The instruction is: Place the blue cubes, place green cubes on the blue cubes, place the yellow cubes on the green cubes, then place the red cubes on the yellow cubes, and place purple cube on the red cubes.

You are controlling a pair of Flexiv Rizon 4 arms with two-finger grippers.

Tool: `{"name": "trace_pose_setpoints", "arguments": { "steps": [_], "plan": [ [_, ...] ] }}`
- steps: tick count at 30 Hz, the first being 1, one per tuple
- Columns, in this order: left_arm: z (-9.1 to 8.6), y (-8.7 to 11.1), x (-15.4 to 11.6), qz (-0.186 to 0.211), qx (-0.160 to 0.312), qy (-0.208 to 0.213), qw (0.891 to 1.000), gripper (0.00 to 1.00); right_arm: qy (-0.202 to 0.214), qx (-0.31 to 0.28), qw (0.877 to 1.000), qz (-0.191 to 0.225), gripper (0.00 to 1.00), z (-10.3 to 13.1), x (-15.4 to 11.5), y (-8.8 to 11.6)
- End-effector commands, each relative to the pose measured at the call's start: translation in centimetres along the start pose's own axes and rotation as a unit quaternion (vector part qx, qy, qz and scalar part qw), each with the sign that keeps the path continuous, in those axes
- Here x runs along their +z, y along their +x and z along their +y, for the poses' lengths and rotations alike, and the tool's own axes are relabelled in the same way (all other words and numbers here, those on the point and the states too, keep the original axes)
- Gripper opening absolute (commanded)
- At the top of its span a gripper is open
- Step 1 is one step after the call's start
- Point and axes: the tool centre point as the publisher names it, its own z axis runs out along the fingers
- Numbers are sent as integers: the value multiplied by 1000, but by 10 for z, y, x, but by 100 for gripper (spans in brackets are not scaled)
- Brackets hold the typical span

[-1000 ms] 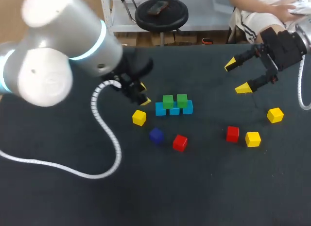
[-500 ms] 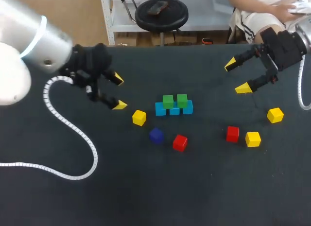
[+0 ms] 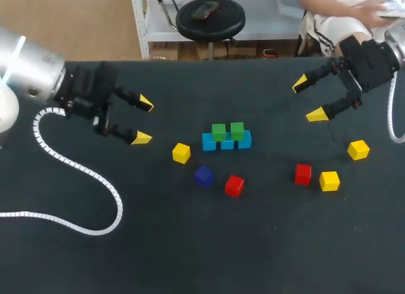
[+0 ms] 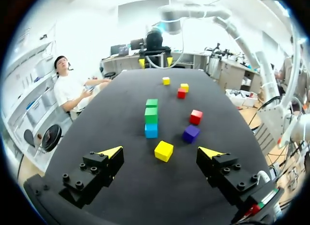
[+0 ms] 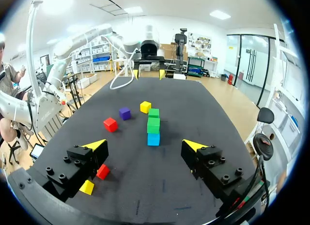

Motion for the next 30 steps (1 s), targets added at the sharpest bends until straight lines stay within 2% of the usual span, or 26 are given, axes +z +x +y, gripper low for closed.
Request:
{"name": "trace_pose_setpoints", "arguments": {
  "steps": [1,11,15,20,30],
  "plan": [
    [12,3,2,-11,5,30,999,100,1,-1,1000,0,100,0,0,0],
    [27,-10,23,15,-1,51,999,100,1,-1,1000,0,100,0,0,0],
    [36,-11,27,44,-33,30,998,100,1,-1,1000,0,100,0,0,0],
    [43,-15,25,53,-37,-4,998,100,1,-1,1000,0,100,0,0,0],
    [63,-10,14,58,-32,1,998,100,1,-1,1000,0,100,0,0,0]
  ]
}}
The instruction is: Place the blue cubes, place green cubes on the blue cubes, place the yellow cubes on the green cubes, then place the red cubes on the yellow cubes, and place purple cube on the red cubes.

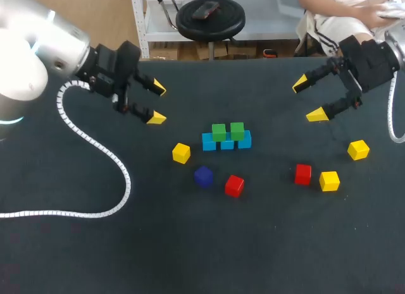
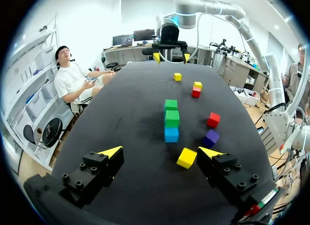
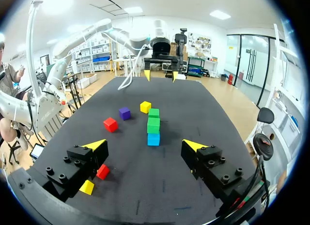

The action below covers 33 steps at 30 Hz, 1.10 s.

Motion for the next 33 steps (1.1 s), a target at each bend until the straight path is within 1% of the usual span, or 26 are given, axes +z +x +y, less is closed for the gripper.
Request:
{"name": "trace_pose_setpoints", "arguments": {
  "steps": [1,5,10,32,33],
  "plan": [
    [12,6,-1,10,-5,7,1000,100,0,-1,1000,0,100,0,0,0],
    [19,12,-1,20,-15,5,1000,100,0,-1,1000,0,100,0,0,0],
    [24,14,-1,16,-18,3,1000,100,0,-1,1000,0,100,0,0,0],
    [25,14,-1,15,-18,2,1000,100,0,-1,1000,0,100,0,0,0],
    [25,14,-1,15,-18,2,1000,100,8,-11,1000,13,100,4,-5,-5]
  ]
}}
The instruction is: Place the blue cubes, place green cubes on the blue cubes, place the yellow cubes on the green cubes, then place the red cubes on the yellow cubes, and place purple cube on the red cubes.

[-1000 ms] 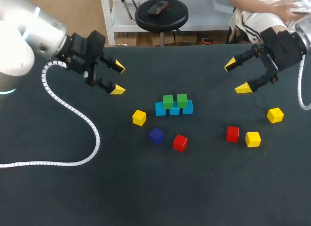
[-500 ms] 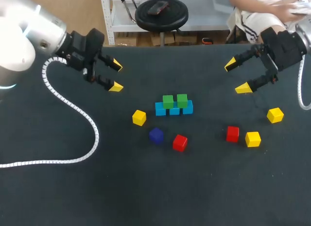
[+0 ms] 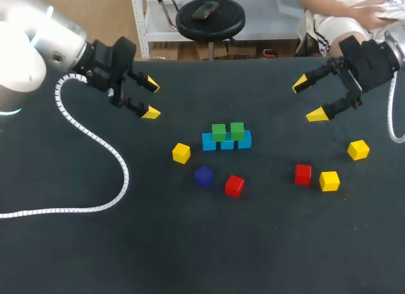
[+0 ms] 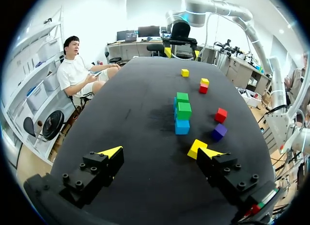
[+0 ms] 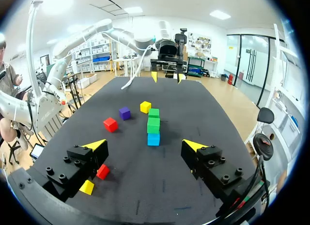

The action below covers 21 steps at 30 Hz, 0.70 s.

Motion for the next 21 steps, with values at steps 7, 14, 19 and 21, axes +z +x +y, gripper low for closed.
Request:
{"name": "trace_pose_setpoints", "arguments": {
  "steps": [7,14,19,21],
  "plan": [
    [2,0,0,1,0,3,1000,100,60,-10,992,111,100,36,-47,-8],
    [2,0,0,1,0,3,1000,100,64,31,986,149,100,90,-66,16],
    [2,0,0,1,0,3,1000,100,62,60,987,139,100,118,-69,32],
    [2,0,0,1,0,3,1000,100,58,68,987,131,100,122,-68,35]
  ]
}}
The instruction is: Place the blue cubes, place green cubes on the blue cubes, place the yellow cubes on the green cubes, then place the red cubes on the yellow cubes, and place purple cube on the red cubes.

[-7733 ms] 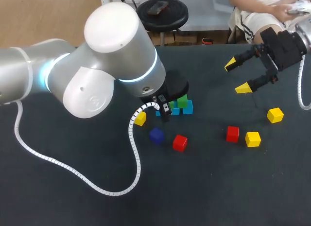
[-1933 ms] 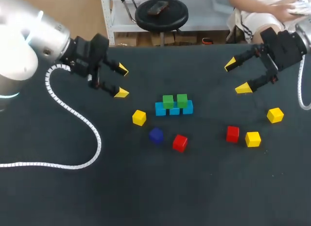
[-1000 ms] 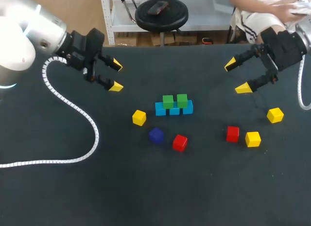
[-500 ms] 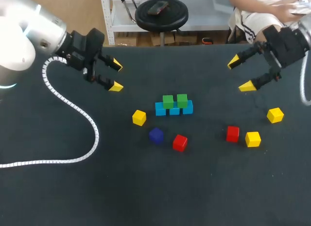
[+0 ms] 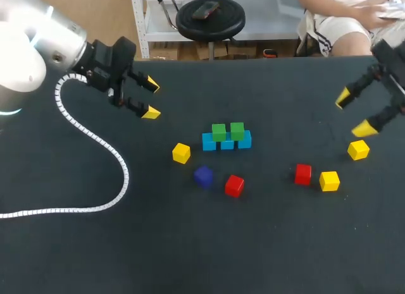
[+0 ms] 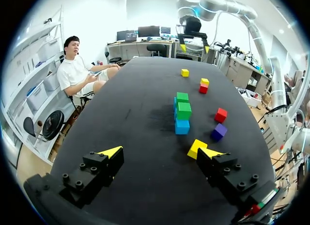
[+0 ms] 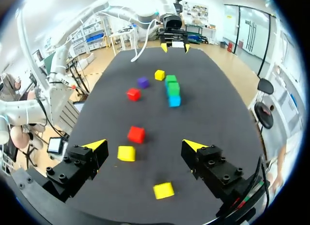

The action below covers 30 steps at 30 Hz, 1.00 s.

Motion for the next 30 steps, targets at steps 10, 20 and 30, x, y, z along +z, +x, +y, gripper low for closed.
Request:
{"name": "trace_pose_setpoints", "arguments": {
  "steps": [10,20,30],
  "plan": [
    [2,0,0,1,0,3,1000,100,60,7,998,-19,100,40,1,11],
    [2,0,0,1,0,3,1000,100,60,7,998,-19,100,40,1,11],
    [2,0,0,1,0,3,1000,100,1,-18,998,66,100,79,59,14]
  ]
}}
